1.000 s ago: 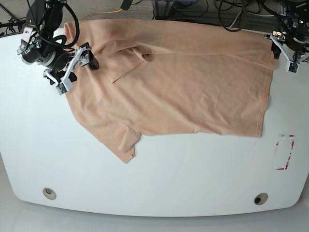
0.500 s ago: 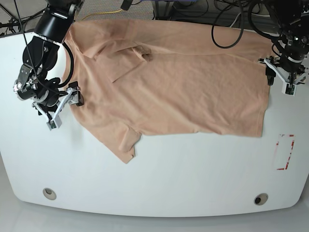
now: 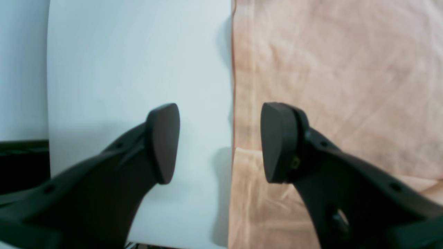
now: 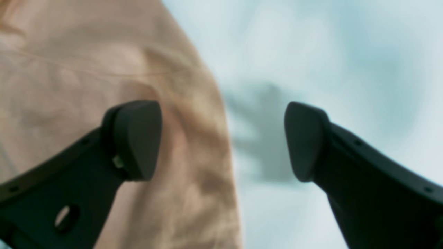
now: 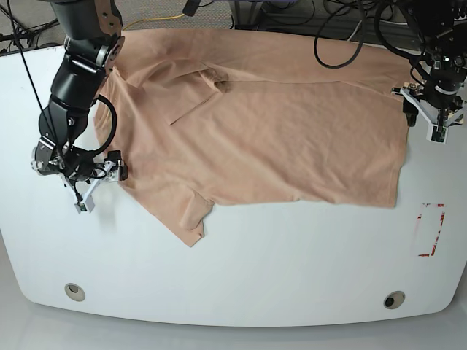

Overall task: Fold the T-shirt properly
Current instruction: 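Move both grippers to the shirt's opposite edge and pinch it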

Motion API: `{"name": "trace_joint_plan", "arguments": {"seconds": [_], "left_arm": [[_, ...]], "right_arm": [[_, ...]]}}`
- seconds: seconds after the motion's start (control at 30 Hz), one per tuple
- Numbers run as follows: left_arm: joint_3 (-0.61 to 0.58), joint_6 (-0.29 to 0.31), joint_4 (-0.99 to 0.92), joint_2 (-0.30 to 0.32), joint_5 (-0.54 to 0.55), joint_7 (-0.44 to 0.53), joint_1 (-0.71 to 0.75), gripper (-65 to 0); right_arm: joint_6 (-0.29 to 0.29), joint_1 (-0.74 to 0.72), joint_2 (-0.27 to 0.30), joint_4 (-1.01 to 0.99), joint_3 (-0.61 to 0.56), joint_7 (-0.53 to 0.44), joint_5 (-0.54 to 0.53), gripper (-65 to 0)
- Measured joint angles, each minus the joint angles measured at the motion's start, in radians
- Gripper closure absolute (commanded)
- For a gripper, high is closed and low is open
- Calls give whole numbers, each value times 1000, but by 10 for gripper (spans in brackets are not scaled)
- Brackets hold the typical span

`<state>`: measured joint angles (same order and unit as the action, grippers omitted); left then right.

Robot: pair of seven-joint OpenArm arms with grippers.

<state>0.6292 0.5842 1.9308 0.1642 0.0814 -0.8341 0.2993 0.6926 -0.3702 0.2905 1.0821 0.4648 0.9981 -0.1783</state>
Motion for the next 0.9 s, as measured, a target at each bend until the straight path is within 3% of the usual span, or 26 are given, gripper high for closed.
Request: {"name": "trace_joint_plan", "arguments": {"seconds": [0.2,0.4,0.6,0.67,0.77,0.87,0.9], "left_arm": [[0,0,0,0,-3,-4,-35,-349],[0,-1,-31,-1,-8,-7,-91,-350],[1,-16,-189,-1,-8,6,-227,-350],[4,-55,-253,1,-2,5,-276,-351],[3,-158,-358,10,-11,3,-362,-351],[-3,-188,-460,31,-7,5,-439,-358],[-12,-196,-498,38,-10,10,-468,-368]], "right_arm": [[0,-6,-48,-4,3,-16,10,-525],[0,-10,-99,-6,0,-60,1,-422],[3,-27,-94,-61,4,-104,-5,-333],[4,-40,-90,-88,5,-108,-5,-273],[3,-46,-88,-111,4,-137,-5,-127],[3,-40,-88,-116,5,-146,-5,-8],[3,-40,-88,-116,5,-142,-5,0]]}}
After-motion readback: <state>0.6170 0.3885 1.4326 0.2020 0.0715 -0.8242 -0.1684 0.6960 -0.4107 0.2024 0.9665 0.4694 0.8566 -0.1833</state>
